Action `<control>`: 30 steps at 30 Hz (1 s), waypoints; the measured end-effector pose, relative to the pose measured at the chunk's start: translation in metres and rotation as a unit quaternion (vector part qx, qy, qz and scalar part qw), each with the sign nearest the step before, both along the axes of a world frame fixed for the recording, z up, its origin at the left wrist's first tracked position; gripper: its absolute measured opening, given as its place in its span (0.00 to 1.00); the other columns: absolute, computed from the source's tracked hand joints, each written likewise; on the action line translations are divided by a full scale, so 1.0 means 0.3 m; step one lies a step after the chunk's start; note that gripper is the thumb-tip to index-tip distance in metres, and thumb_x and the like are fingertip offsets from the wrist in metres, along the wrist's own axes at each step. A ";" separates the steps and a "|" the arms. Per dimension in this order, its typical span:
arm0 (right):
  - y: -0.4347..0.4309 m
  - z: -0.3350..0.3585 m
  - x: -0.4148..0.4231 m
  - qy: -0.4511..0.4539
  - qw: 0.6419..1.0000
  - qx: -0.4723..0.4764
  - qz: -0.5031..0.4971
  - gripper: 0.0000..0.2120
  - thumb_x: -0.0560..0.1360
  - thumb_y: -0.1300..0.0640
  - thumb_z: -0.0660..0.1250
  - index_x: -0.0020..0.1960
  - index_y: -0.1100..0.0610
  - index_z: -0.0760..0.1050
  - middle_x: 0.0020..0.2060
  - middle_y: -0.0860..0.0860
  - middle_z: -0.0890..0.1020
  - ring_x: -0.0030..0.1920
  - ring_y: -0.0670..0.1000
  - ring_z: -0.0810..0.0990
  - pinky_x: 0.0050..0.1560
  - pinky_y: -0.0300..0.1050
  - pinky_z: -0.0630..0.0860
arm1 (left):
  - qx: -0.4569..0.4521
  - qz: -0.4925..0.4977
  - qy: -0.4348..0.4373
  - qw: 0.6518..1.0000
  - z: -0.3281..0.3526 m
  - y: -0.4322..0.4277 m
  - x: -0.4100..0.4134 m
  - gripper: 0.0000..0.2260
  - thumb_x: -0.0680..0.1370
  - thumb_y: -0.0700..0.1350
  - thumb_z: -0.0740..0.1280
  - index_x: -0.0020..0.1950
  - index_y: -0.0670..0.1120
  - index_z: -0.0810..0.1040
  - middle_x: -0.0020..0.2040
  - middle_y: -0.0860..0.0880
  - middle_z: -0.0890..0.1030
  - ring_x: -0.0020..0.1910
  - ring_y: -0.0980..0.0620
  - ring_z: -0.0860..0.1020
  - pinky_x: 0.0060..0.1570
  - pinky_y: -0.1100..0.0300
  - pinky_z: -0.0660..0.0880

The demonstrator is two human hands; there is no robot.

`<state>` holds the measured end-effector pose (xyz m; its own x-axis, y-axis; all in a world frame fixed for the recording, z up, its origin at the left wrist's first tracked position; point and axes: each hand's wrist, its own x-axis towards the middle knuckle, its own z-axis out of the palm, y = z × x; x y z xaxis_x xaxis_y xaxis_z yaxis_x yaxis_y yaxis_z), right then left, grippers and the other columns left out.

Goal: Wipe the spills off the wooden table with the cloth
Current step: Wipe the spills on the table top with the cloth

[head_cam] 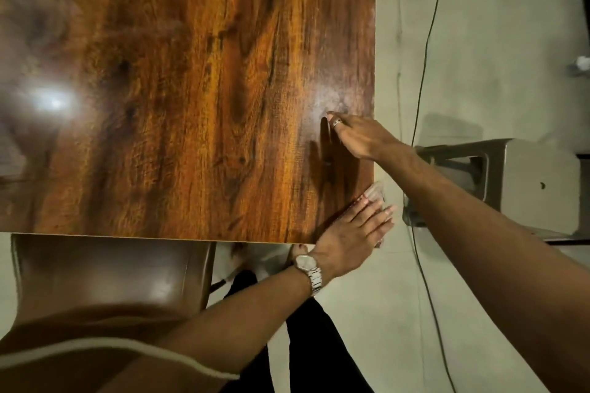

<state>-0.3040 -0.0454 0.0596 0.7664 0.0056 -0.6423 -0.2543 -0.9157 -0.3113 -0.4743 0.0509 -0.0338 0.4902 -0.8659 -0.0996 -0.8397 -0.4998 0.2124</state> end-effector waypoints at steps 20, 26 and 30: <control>0.035 -0.022 -0.028 -0.034 0.994 -0.029 0.095 0.26 0.82 0.43 0.44 0.77 0.49 0.59 0.79 0.50 0.55 0.78 0.55 0.56 0.76 0.59 0.50 | 0.012 0.400 0.031 0.916 0.008 0.700 0.312 0.28 0.85 0.53 0.46 0.85 0.48 0.50 0.85 0.43 0.47 0.84 0.44 0.46 0.82 0.43 0.47; 0.084 -0.069 -0.077 -0.044 0.993 -0.061 0.092 0.27 0.82 0.42 0.45 0.78 0.51 0.58 0.80 0.54 0.50 0.79 0.58 0.51 0.75 0.57 0.57 | 0.000 0.471 0.040 0.881 0.026 0.438 0.501 0.30 0.85 0.57 0.48 0.85 0.45 0.50 0.84 0.39 0.46 0.83 0.38 0.44 0.81 0.40 0.45; 0.090 -0.049 -0.118 -0.084 0.996 -0.017 -0.019 0.25 0.82 0.46 0.48 0.77 0.51 0.59 0.79 0.51 0.54 0.78 0.56 0.56 0.74 0.54 0.59 | -0.004 0.415 0.050 0.908 0.024 0.314 0.474 0.30 0.84 0.58 0.44 0.85 0.46 0.49 0.85 0.40 0.46 0.84 0.41 0.43 0.81 0.41 0.44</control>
